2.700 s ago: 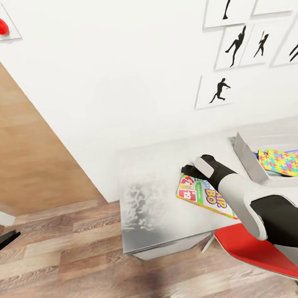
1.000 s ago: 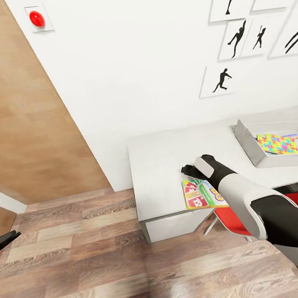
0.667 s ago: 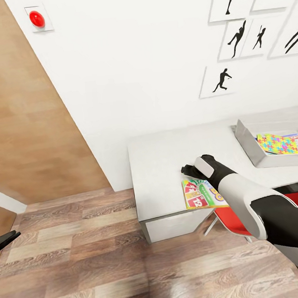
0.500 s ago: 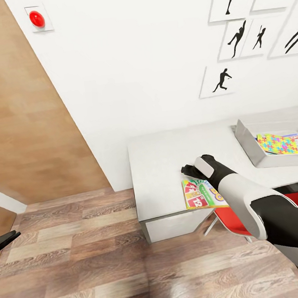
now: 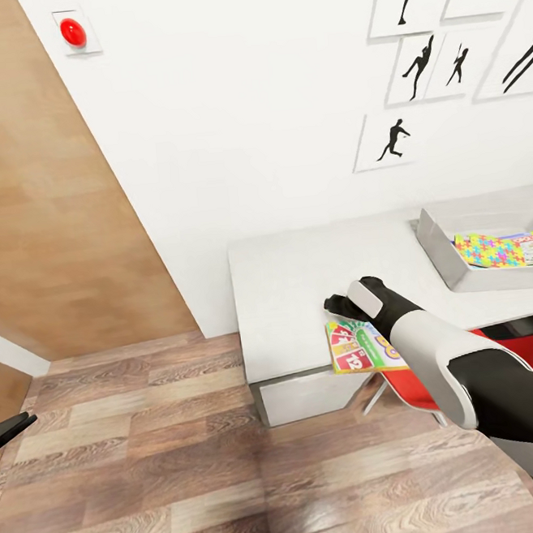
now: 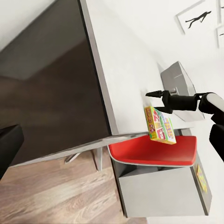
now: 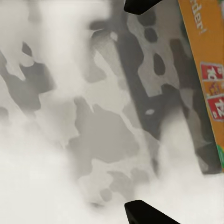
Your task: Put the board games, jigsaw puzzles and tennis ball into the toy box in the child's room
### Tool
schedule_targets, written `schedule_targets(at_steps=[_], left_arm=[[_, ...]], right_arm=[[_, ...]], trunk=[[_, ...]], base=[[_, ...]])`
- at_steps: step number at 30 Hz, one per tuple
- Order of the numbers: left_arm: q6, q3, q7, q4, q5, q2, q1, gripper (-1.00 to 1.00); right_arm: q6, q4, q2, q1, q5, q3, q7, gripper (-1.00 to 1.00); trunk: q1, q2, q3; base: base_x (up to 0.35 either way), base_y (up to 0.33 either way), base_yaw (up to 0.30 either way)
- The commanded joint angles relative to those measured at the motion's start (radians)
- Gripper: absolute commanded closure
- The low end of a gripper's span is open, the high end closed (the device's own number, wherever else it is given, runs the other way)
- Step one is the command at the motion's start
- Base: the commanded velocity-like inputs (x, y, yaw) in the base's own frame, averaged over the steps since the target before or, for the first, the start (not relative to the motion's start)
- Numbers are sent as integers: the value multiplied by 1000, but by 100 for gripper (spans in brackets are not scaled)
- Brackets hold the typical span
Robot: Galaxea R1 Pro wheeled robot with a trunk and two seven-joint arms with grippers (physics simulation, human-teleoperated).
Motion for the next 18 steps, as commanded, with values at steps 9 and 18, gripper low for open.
schedule_targets(at_steps=[9, 18], left_arm=[[11, 0, -5, 0, -2, 0, -1, -100], [11, 0, -5, 0, -2, 0, -1, -100]], right_arm=[[3, -2, -1, -1, -11, 8, -8, -100], [2, -6, -1, -1, -11, 8, -7, -100]], trunk=[[1, -2, -2], [1, -2, -1]], base=[[-2, 0, 0], [0, 0, 0]])
